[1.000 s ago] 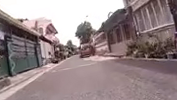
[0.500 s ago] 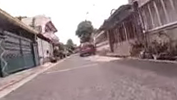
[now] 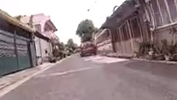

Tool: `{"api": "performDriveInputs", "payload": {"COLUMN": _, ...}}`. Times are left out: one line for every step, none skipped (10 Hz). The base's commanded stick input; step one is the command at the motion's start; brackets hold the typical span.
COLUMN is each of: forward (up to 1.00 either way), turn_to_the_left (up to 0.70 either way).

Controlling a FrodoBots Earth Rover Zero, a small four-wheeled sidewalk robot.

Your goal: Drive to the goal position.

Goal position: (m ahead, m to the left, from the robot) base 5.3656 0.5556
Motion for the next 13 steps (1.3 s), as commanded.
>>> {"api": "performDriveInputs", "payload": {"forward": 1.00, "turn_to_the_left": 0.00}}
{"api": "performDriveInputs", "payload": {"forward": 1.00, "turn_to_the_left": 0.00}}
{"api": "performDriveInputs", "payload": {"forward": 1.00, "turn_to_the_left": 0.00}}
{"api": "performDriveInputs", "payload": {"forward": 1.00, "turn_to_the_left": 0.00}}
{"api": "performDriveInputs", "payload": {"forward": 1.00, "turn_to_the_left": 0.00}}
{"api": "performDriveInputs", "payload": {"forward": 1.00, "turn_to_the_left": 0.01}}
{"api": "performDriveInputs", "payload": {"forward": 1.00, "turn_to_the_left": 0.06}}
{"api": "performDriveInputs", "payload": {"forward": 1.00, "turn_to_the_left": 0.11}}
{"api": "performDriveInputs", "payload": {"forward": 1.00, "turn_to_the_left": 0.16}}
{"api": "performDriveInputs", "payload": {"forward": 1.00, "turn_to_the_left": 0.13}}
{"api": "performDriveInputs", "payload": {"forward": 1.00, "turn_to_the_left": 0.00}}
{"api": "performDriveInputs", "payload": {"forward": 1.00, "turn_to_the_left": 0.00}}
{"api": "performDriveInputs", "payload": {"forward": 1.00, "turn_to_the_left": 0.00}}
